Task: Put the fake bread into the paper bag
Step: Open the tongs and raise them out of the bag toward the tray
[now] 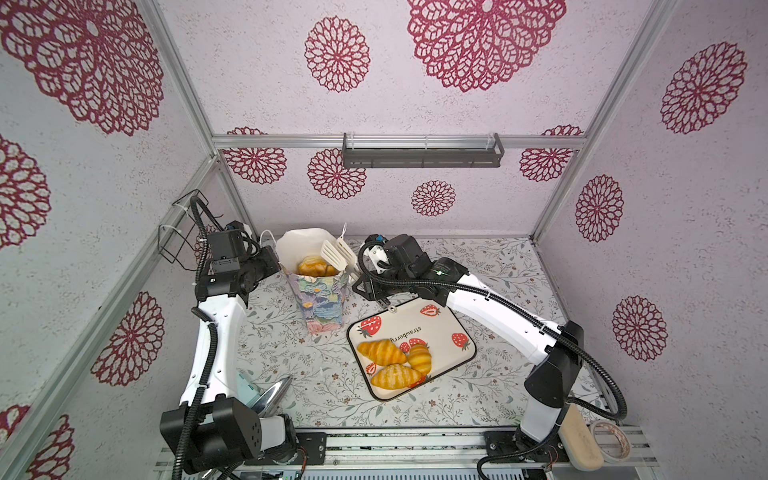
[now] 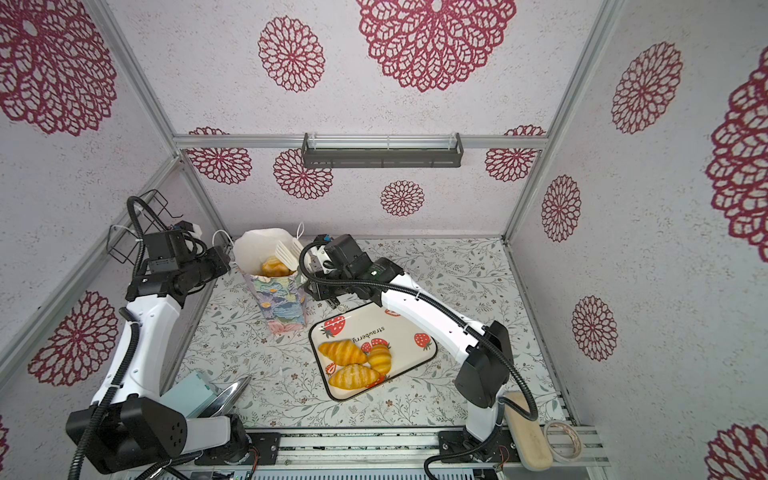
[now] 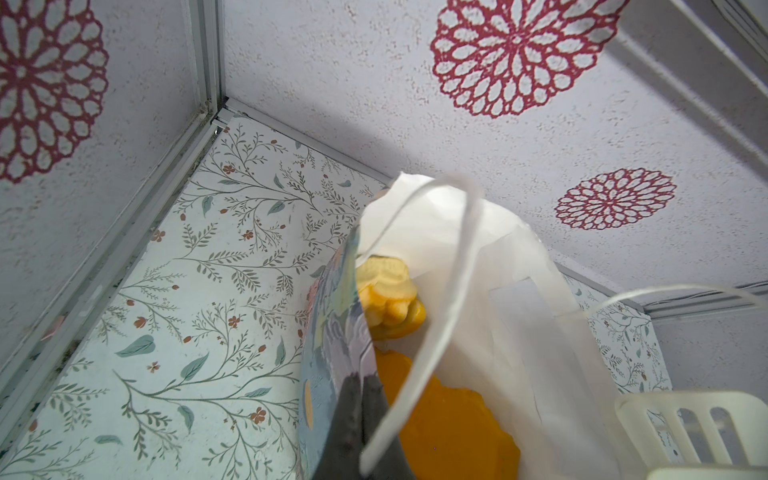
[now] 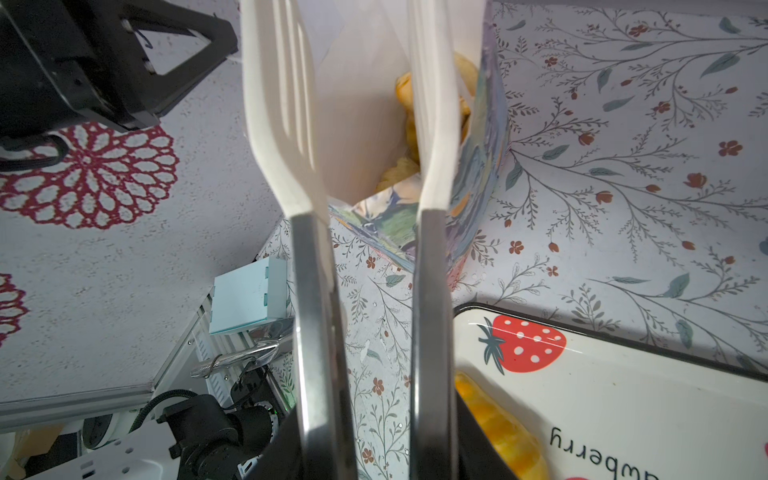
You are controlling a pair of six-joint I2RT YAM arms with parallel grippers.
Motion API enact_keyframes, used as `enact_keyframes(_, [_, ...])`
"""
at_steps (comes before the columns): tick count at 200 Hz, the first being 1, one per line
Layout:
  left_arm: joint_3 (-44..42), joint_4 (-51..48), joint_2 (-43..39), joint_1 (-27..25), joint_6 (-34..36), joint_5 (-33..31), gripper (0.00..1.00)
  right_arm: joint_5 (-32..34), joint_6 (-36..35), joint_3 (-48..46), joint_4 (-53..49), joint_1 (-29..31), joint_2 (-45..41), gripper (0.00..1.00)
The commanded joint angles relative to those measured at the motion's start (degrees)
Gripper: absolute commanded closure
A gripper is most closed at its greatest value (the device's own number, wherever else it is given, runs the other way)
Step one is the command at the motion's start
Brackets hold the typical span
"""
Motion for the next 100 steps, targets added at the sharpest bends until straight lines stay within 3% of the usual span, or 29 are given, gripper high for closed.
enact_keyframes(1, [-0.4,0.4,-0.5,0.2,0.3,0.6,1.00,0.9,-1.7,1.6,2.3,0.1,-4.0,0.60])
enact_keyframes(100, [-0.7,0.3,-0.9,-0.2,0.4,0.4,1.00,4.5,-1.8,-2.0,0.9,0.1,-11.8,0.60])
